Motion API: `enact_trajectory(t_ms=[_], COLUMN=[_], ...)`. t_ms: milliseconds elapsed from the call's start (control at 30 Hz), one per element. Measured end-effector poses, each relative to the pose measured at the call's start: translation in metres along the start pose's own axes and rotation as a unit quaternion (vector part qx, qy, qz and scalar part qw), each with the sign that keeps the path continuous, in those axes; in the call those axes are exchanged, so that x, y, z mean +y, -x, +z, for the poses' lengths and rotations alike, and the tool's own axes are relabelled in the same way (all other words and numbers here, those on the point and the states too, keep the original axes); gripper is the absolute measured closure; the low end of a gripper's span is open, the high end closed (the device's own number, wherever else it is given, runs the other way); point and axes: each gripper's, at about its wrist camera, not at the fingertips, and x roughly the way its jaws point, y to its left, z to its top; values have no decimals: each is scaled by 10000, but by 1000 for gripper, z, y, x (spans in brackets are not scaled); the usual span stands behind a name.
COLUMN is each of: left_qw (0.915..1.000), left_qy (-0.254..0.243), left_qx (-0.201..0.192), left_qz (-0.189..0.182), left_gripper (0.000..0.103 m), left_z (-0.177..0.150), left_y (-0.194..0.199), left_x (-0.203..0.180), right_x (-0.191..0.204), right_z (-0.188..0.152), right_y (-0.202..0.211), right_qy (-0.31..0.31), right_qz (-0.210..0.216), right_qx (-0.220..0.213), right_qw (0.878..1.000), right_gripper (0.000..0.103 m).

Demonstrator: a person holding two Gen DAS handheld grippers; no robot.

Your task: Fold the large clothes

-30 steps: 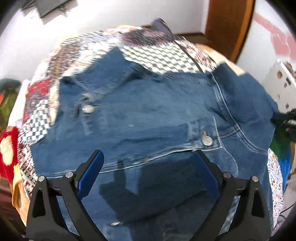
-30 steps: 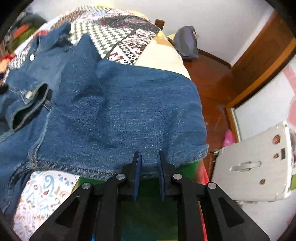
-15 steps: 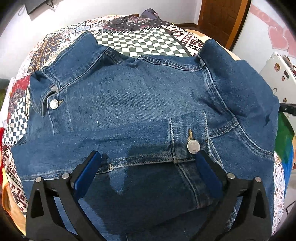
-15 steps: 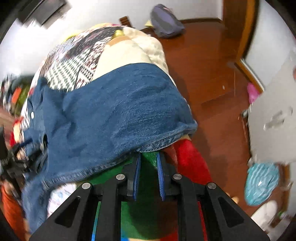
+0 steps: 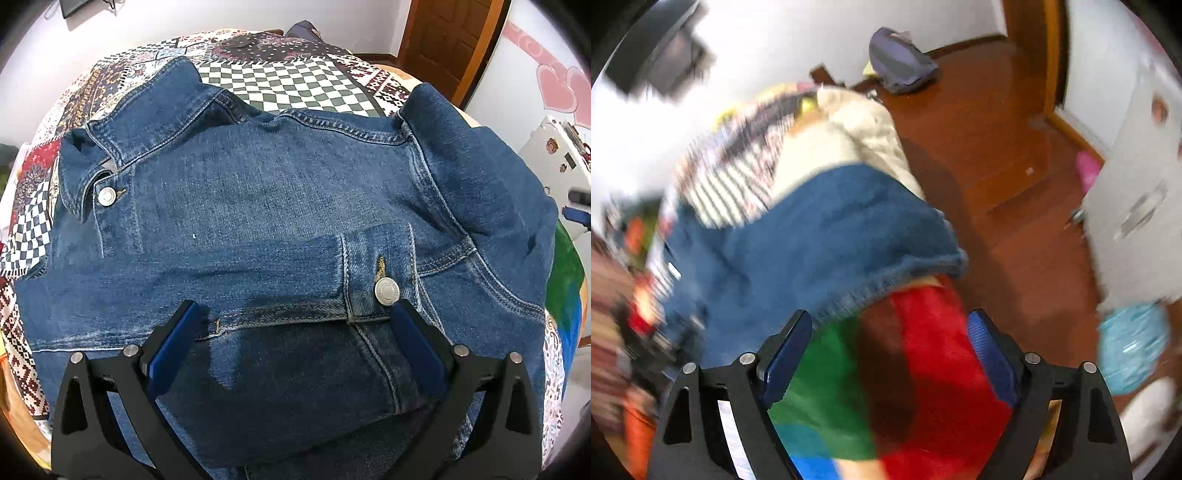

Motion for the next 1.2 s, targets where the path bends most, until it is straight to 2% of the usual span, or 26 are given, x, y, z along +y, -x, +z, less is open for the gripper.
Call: enact_trajectory(t_ms=[33, 100, 233, 333, 500, 533, 633, 700, 733, 967, 1200], left_qw=[10000, 9998, 9994, 9993, 9994, 9994, 9992, 9990, 9988, 9972, 9934], left_qy=[-22, -94, -168, -129, 31, 71, 197, 253, 287, 436, 645], left_qx=[-16, -60, -145, -189, -205, -205, -255, -293, -319, -556, -927], left_qz=[35, 143, 264, 300, 281, 273, 238, 238, 236, 238, 215], left_gripper=[0, 0, 0, 0, 0, 0, 0, 0, 0, 0, 0], left_z=[0, 0, 0, 1, 2, 2, 4, 4, 4, -1, -10], left_y=[1, 4, 10, 12, 14, 15, 18, 21, 23, 46, 80], left_x=[-1, -3, -5, -2, 6, 8, 14, 17, 19, 32, 52], right_x=[-5, -11, -15, -17, -19, -16, -6, 2, 6, 51, 120], right_z=[5, 8, 6, 9, 21, 24, 26, 26, 26, 25, 12], right_y=[-6, -19, -49, -61, -67, -67, -60, -50, -46, 1, 57], right_qy=[-294, -616, -999, -1224, -1519, -1500, -1234, -1027, -954, -330, 464], right_qz=[255, 467, 545, 551, 587, 528, 304, 266, 281, 371, 736], right_qx=[97, 280, 553, 394, 125, 81, -133, -338, -397, -921, -1433], right_qw=[9992, 9966, 9920, 9902, 9866, 9872, 9918, 9938, 9943, 9945, 9859], right_gripper=[18, 18, 20, 22, 44, 46, 61, 83, 86, 90, 91])
